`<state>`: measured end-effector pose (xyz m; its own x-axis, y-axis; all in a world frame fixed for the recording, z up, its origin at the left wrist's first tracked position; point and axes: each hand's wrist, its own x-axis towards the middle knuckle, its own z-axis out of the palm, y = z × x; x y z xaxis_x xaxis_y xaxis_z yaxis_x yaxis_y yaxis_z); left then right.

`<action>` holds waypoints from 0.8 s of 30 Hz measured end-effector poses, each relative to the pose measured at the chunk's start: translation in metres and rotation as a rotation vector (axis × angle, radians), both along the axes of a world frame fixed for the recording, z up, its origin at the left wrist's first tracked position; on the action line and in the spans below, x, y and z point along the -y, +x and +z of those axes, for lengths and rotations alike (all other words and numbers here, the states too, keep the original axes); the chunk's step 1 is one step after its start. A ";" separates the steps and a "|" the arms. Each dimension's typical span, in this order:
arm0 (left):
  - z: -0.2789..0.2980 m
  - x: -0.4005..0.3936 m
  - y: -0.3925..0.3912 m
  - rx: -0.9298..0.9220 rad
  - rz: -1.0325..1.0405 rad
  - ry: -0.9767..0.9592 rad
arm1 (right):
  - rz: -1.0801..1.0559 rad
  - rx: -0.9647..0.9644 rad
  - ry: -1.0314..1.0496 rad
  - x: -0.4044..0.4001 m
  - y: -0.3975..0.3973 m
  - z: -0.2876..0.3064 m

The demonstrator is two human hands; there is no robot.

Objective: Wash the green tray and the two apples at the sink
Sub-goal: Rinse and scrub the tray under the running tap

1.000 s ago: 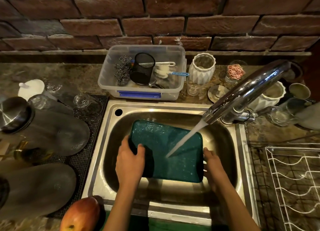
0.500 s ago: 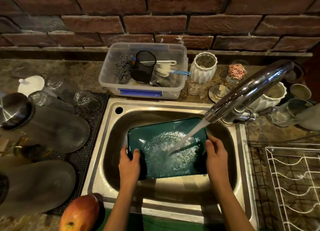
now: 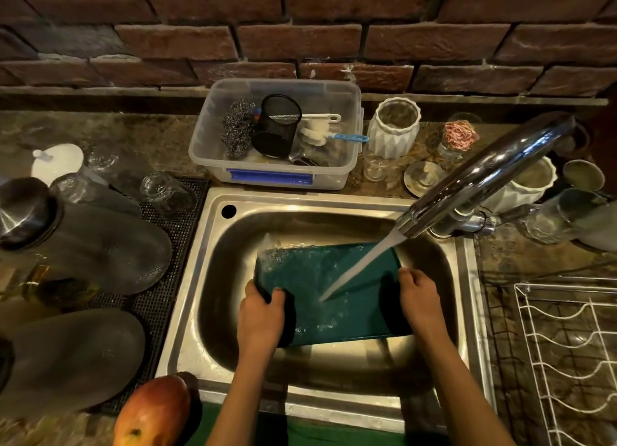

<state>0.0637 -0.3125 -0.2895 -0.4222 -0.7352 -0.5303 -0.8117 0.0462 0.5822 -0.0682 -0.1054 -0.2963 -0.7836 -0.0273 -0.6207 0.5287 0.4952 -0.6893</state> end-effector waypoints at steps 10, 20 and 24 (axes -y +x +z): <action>0.009 -0.006 0.003 -0.300 -0.057 -0.160 | -0.228 0.199 -0.202 -0.009 0.029 -0.030; -0.045 0.002 0.018 -0.239 0.147 0.135 | -0.301 -0.037 -0.251 -0.009 0.039 -0.018; -0.064 0.006 0.016 -0.130 0.114 0.175 | -0.222 -0.016 -0.219 -0.004 0.030 -0.024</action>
